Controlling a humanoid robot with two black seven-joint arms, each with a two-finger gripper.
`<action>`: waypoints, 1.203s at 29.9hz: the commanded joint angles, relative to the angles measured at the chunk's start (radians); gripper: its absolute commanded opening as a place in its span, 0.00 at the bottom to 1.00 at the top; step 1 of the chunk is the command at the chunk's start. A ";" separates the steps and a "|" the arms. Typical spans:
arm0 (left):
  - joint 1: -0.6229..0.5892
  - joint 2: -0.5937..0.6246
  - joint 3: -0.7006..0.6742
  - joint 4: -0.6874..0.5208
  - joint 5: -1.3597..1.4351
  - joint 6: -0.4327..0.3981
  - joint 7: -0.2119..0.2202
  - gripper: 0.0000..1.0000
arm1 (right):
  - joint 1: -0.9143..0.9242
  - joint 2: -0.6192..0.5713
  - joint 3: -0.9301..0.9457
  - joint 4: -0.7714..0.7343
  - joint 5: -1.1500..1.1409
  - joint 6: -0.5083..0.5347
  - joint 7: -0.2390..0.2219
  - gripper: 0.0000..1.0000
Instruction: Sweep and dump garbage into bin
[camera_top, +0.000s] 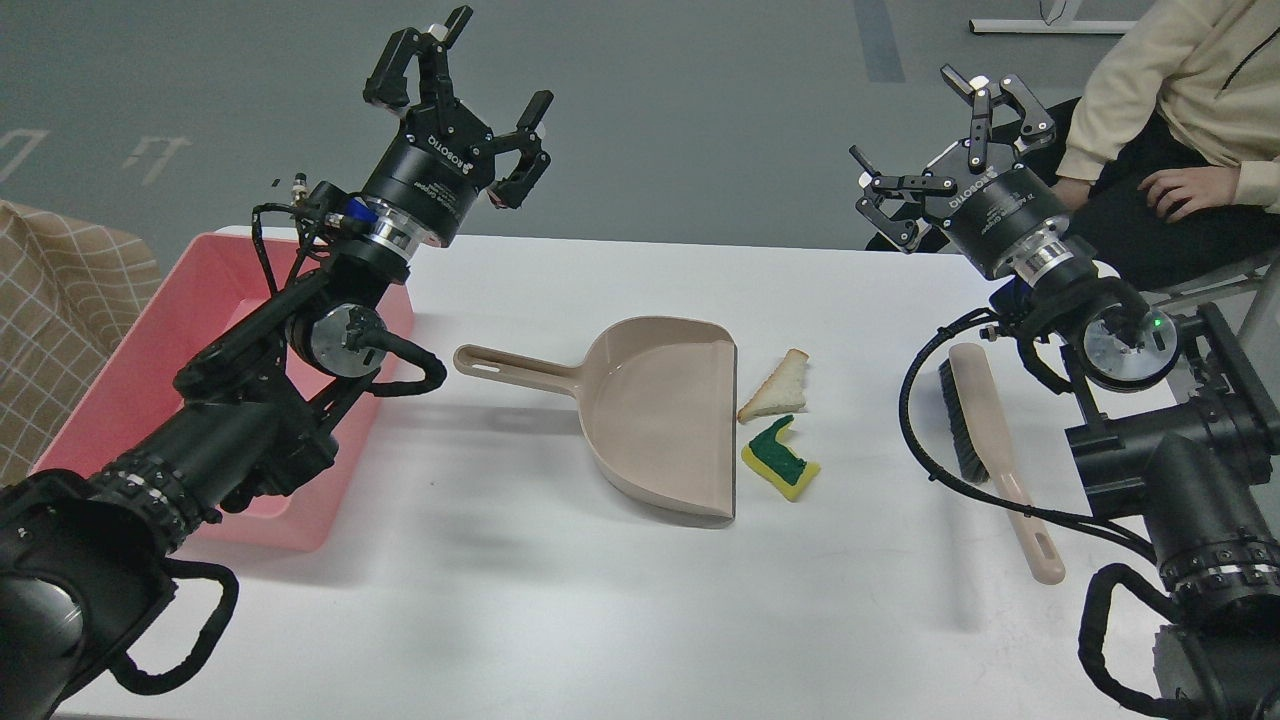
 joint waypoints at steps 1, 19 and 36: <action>0.001 -0.001 0.000 0.000 0.000 0.000 0.000 0.98 | 0.001 0.000 0.000 -0.001 0.000 0.000 0.000 1.00; -0.002 -0.001 0.006 -0.001 0.002 0.000 0.000 0.98 | 0.001 -0.002 0.000 -0.001 0.000 0.000 0.000 1.00; -0.004 -0.003 0.005 -0.004 0.003 0.000 0.000 0.98 | 0.002 0.000 -0.002 -0.001 0.000 0.000 0.000 1.00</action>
